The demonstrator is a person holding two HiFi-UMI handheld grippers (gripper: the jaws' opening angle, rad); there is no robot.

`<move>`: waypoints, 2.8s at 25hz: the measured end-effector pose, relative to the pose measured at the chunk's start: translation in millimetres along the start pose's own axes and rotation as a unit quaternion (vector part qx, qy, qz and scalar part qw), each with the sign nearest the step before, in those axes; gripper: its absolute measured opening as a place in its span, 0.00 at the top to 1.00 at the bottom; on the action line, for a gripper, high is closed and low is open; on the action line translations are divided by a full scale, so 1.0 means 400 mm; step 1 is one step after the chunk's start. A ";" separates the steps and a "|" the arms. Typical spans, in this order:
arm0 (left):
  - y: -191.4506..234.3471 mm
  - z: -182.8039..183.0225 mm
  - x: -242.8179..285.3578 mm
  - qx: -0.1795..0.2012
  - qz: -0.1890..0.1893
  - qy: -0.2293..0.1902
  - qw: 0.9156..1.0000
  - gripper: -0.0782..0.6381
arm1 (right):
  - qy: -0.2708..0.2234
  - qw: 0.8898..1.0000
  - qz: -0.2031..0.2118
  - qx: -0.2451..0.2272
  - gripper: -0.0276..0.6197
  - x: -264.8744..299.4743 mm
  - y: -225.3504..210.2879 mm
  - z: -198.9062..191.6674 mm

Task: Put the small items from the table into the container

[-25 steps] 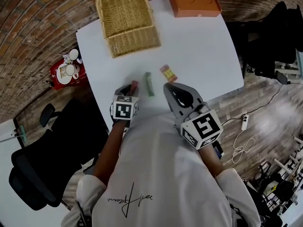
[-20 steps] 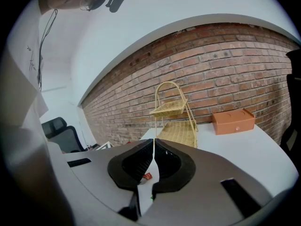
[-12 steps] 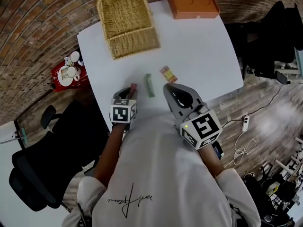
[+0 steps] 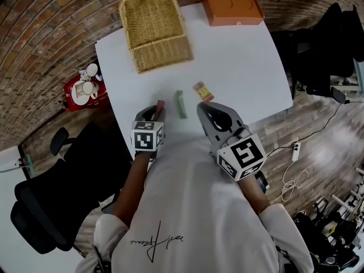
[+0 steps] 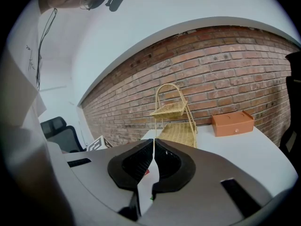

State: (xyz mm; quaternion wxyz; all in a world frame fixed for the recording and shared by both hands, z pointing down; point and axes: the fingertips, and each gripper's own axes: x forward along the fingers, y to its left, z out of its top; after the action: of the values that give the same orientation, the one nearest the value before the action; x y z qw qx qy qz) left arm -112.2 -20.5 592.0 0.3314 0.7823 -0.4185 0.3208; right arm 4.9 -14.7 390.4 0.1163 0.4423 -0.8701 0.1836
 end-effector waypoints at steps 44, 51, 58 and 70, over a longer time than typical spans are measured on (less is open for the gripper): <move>-0.021 0.326 -0.174 0.027 0.007 -0.156 0.987 0.74 | -0.001 1.000 0.003 0.006 0.92 -0.010 -0.005 -0.006; -0.031 0.386 -0.219 0.041 0.005 -0.184 0.982 0.74 | -0.002 1.000 0.007 0.003 0.92 -0.005 0.000 -0.008; -0.043 0.442 -0.243 0.056 0.003 -0.201 0.978 0.74 | -0.004 1.000 0.011 0.006 0.92 -0.005 0.001 -0.008; -0.048 0.535 -0.271 0.088 0.006 -0.222 0.971 0.74 | -0.006 1.000 0.014 0.024 0.92 -0.005 -0.012 -0.020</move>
State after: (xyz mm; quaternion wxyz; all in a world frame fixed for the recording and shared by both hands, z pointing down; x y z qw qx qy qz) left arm -95.5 -132.8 379.9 0.1582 0.8578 -0.4560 0.1770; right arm 10.4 -12.5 397.9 0.0979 0.4334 -0.8723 0.2040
